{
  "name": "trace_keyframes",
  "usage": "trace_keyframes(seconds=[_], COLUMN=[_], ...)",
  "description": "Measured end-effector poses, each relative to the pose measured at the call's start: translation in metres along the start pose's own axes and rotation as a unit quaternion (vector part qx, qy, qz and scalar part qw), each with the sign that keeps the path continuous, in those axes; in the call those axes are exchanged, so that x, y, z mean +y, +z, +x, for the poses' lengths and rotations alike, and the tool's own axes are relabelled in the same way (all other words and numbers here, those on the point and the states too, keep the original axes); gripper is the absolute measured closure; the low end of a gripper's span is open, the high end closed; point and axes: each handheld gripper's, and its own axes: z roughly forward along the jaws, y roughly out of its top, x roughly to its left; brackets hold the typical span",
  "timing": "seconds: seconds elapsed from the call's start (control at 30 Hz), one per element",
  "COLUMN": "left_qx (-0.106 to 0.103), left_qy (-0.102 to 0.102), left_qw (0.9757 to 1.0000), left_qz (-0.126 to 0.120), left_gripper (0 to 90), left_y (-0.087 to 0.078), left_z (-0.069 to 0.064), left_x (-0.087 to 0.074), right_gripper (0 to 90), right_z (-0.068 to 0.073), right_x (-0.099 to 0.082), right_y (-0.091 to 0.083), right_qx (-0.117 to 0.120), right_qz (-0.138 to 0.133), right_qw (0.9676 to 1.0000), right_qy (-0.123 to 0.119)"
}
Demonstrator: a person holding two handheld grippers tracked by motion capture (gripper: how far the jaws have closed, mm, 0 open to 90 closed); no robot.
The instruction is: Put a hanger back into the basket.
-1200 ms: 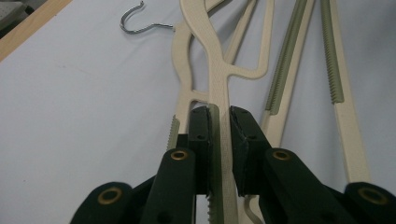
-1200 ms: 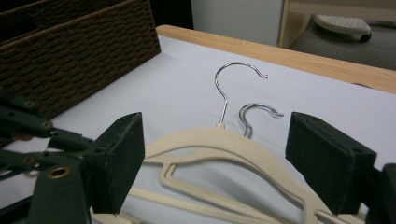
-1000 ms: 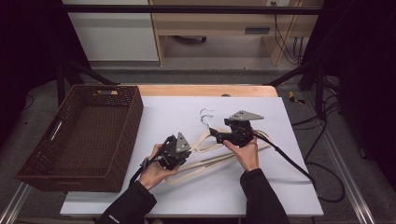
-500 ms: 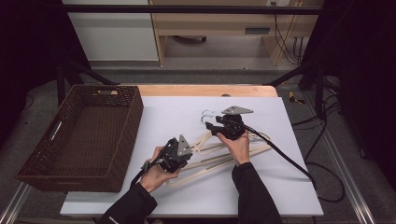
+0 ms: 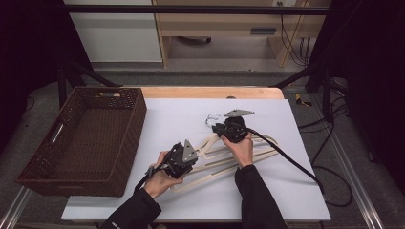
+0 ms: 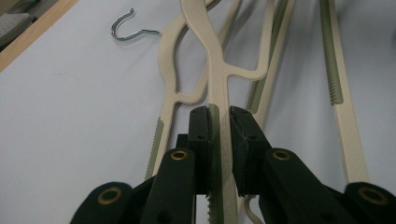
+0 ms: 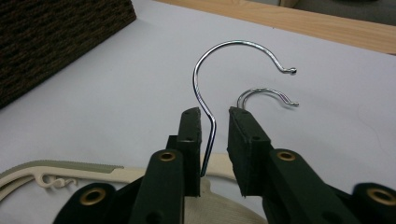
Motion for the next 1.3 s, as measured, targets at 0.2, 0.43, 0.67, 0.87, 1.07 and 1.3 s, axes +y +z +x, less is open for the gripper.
trace_keyframes(seconds=[0.2,0.43,0.67,0.87,1.07,1.3], left_qx=[0.0,-0.009,-0.04,-0.073,-0.095,-0.12], left_qy=[-0.005,-0.009,-0.024,-0.071,-0.088,-0.104], left_qw=[1.0,0.9999,0.9989,0.9935,0.9903,0.9865], left_qz=[-0.003,-0.003,-0.009,-0.05,-0.049,-0.042], left_gripper=[79.3,79.2,70.8,52.1,47.2,59.1], left_y=[0.001,0.0,-0.002,-0.004,0.01,0.03], left_z=[-0.002,-0.004,0.001,0.012,0.018,0.022], left_x=[-0.001,-0.002,-0.003,0.007,0.024,0.036], right_gripper=[84.6,85.5,86.5,86.9,87.2,87.8], right_z=[0.0,0.003,0.011,0.018,0.024,0.029], right_x=[0.0,-0.001,-0.002,-0.004,-0.005,-0.007], right_y=[0.001,-0.006,-0.018,-0.031,-0.042,-0.055], right_qx=[0.012,0.009,0.013,0.019,0.027,0.039], right_qz=[0.009,0.011,-0.006,-0.02,-0.042,-0.053], right_qw=[0.9998,0.9999,0.9998,0.9993,0.9981,0.9967], right_qy=[0.01,0.007,-0.012,-0.025,-0.037,-0.048])
